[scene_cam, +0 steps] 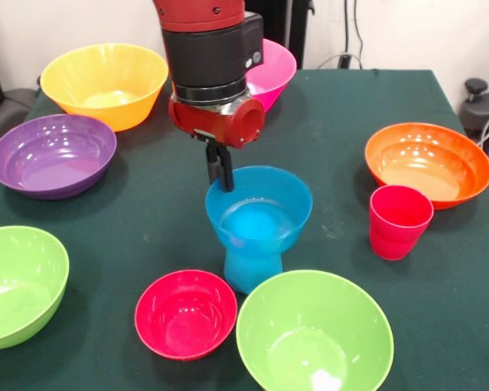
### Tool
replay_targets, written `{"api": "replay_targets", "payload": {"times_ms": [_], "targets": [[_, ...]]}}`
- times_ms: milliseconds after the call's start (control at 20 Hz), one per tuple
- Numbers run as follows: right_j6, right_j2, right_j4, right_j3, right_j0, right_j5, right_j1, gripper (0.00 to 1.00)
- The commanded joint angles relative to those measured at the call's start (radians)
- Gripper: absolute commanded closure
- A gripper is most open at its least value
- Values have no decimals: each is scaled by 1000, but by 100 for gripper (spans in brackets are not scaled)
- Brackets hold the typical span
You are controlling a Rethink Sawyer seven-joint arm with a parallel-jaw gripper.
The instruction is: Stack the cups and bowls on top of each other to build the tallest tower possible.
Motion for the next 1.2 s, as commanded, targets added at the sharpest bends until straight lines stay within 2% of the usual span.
{"api": "replay_targets", "payload": {"times_ms": [50, 450, 750, 1200], "targets": [[-64, 30, -106, 71, -25, -27, 48, 100], [-42, 28, -111, 83, -18, -46, 50, 100], [-18, 21, -119, 139, -9, -90, 33, 100], [15, -3, -88, 118, 23, -99, 46, 100]]}}
